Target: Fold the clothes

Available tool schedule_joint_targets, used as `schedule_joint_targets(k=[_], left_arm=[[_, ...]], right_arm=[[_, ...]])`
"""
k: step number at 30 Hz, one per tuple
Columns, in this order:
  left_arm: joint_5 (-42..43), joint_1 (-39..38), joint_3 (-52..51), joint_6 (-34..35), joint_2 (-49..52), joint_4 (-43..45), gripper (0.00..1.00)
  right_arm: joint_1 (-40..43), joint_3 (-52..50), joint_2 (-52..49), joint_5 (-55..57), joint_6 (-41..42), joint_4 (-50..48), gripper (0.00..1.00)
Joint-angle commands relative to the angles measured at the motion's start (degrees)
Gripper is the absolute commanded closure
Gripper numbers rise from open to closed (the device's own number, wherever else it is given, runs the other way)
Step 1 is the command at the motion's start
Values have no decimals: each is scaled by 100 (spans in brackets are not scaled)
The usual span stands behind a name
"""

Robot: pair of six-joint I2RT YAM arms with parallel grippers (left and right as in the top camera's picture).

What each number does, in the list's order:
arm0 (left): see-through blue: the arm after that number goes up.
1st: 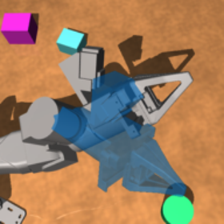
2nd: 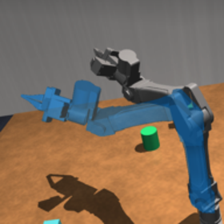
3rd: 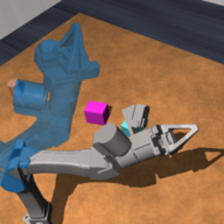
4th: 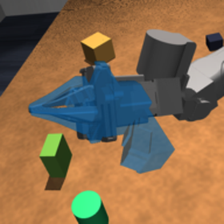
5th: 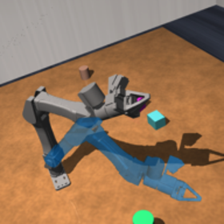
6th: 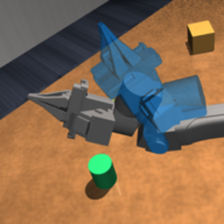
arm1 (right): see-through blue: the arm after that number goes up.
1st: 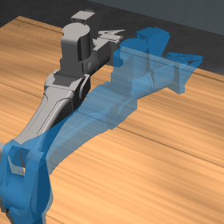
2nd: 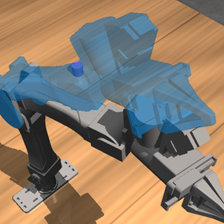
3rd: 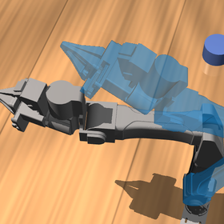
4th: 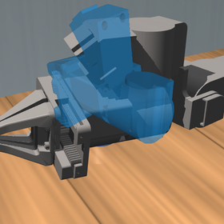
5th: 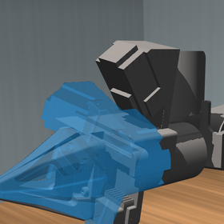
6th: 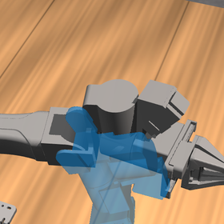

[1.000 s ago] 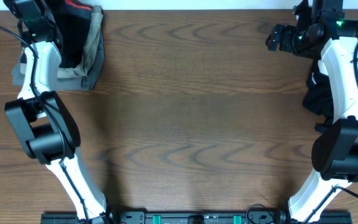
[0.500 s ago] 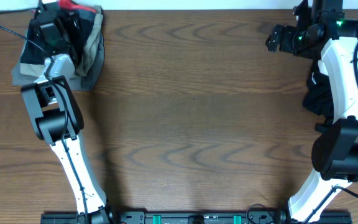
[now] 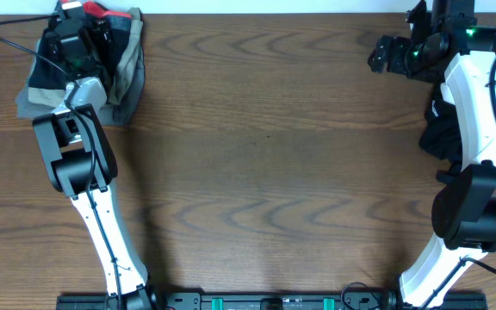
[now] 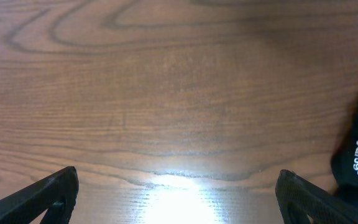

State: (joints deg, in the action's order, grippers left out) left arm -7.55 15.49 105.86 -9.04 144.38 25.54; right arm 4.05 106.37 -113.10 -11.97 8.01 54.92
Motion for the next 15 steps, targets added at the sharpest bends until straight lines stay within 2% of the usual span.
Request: schedule_joint_targets(k=[1, 6, 10, 15], left_arm=[[-256, 28, 26, -76, -953, -289, 2], [-256, -20, 26, -20, -2179, -1731, 2], [-184, -46, 26, 498, -3163, -3213, 2], [597, -46, 26, 1259, -4391, -5117, 2]], right_arm=[[-74, -31, -44, 15, -101, -103, 1], [-74, -31, -44, 15, -103, -313, 1], [-72, -31, -44, -13, -142, -470, 1], [-153, -31, -44, -507, -1054, -647, 1]])
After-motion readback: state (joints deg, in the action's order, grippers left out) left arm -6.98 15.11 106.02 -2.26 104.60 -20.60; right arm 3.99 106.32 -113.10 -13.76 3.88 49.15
